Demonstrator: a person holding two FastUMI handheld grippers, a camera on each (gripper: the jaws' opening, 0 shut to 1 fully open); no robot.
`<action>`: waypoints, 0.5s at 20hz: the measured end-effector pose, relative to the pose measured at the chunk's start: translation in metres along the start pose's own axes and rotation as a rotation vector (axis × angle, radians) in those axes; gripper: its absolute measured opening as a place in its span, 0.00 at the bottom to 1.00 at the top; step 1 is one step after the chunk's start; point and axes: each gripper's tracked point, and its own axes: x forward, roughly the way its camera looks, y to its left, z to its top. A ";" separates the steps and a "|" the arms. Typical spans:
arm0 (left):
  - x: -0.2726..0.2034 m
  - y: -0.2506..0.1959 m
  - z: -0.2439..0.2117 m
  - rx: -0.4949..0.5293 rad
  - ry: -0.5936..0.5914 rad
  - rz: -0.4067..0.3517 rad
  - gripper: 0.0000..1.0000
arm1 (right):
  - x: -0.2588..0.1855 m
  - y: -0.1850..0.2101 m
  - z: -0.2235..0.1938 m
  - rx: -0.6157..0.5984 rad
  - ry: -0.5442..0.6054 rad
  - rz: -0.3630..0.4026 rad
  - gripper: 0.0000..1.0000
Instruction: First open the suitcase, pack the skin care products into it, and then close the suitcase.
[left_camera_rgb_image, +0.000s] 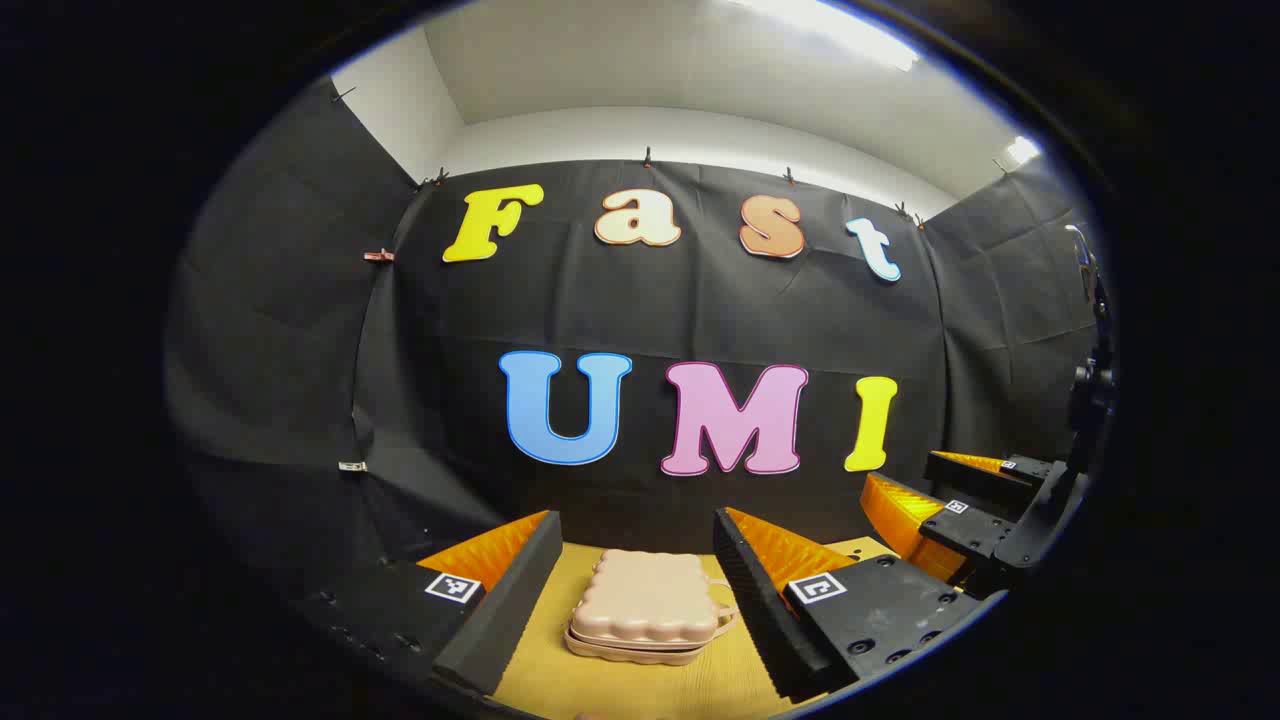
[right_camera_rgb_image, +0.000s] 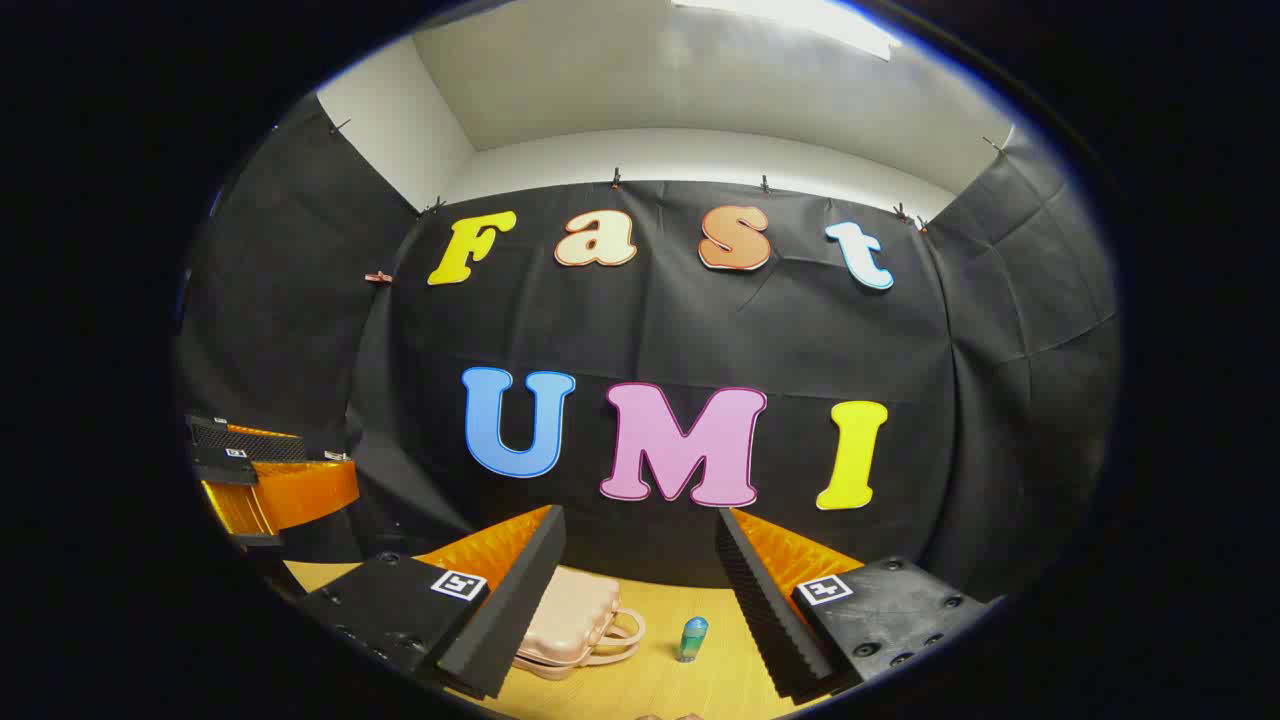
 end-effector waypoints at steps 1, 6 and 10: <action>0.001 -0.001 0.000 -0.001 0.002 -0.004 0.96 | 0.001 -0.002 0.000 0.001 0.002 -0.004 0.96; 0.022 -0.007 -0.005 -0.020 0.030 -0.008 0.96 | 0.012 -0.013 -0.007 0.003 0.009 -0.015 0.96; 0.041 -0.006 -0.006 -0.033 0.048 0.019 0.96 | 0.032 -0.020 -0.013 0.022 0.031 -0.004 0.96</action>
